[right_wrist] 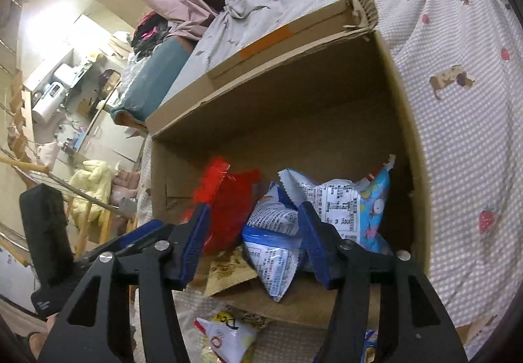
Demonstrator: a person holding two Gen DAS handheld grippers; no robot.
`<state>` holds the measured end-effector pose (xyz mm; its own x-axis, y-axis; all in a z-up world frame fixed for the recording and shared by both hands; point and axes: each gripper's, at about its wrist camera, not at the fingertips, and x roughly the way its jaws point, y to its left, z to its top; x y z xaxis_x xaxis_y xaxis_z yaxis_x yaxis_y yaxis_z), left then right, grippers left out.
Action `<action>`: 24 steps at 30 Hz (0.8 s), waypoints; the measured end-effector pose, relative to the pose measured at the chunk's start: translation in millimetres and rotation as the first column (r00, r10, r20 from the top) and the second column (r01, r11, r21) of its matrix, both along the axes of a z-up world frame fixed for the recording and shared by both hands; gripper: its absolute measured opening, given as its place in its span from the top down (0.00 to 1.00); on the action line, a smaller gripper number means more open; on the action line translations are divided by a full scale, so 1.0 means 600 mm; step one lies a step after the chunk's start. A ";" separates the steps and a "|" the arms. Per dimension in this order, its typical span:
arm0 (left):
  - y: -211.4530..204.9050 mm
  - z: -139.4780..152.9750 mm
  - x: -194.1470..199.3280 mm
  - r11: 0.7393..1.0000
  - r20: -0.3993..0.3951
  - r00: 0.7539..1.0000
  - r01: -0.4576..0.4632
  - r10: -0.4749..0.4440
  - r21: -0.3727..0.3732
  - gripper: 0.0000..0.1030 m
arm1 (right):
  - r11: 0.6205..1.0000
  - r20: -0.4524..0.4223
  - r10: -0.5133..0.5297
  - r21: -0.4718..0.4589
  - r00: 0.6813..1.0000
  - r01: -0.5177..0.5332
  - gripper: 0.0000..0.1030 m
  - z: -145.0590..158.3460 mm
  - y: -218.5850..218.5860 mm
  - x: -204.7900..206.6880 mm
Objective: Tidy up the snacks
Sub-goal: 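Carry the blue-white bar into the box with the left tool while the right tool carries the red bag over, then grasp a white chip bag with the left tool while the right tool grasps a blue bag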
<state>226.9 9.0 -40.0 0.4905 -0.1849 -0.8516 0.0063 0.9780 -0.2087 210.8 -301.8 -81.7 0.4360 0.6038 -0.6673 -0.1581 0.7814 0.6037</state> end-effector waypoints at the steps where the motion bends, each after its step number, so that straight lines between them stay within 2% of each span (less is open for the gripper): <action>1: -0.001 0.000 0.000 1.000 -0.001 1.000 0.002 -0.002 0.000 0.34 | 1.000 0.006 -0.003 0.000 1.000 0.003 0.43 0.002 -0.001 -0.001; 4: -0.001 -0.001 -0.001 1.000 -0.006 1.000 -0.001 0.001 0.012 0.30 | 1.000 0.013 0.006 -0.004 1.000 -0.006 0.43 0.006 0.001 -0.003; 14: 0.008 0.003 -0.007 1.000 -0.004 1.000 -0.013 0.013 0.023 0.30 | 1.000 0.027 0.007 -0.020 1.000 -0.007 0.43 0.019 -0.007 -0.010; 15: 0.008 0.003 -0.009 1.000 -0.004 1.000 -0.013 0.013 0.025 0.30 | 1.000 0.027 0.002 -0.028 1.000 -0.001 0.42 0.020 -0.010 -0.012; 18: 0.012 0.008 -0.018 0.999 0.000 1.000 -0.017 0.017 0.033 0.30 | 0.999 0.023 -0.015 -0.031 1.000 0.015 0.28 0.023 -0.019 -0.020; 19: 0.014 0.010 -0.022 0.999 0.000 1.000 -0.019 0.019 0.032 0.30 | 0.999 0.023 -0.022 -0.031 0.999 0.023 0.26 0.025 -0.022 -0.023; 21: 0.019 0.014 -0.029 0.999 0.002 1.000 -0.026 0.026 0.023 0.29 | 0.999 0.022 -0.030 -0.039 0.999 0.030 0.26 0.030 -0.027 -0.032; 24: 0.025 0.021 -0.043 0.999 0.004 0.999 -0.035 0.035 0.012 0.18 | 0.999 0.014 -0.025 -0.042 1.000 0.025 0.26 0.036 -0.031 -0.046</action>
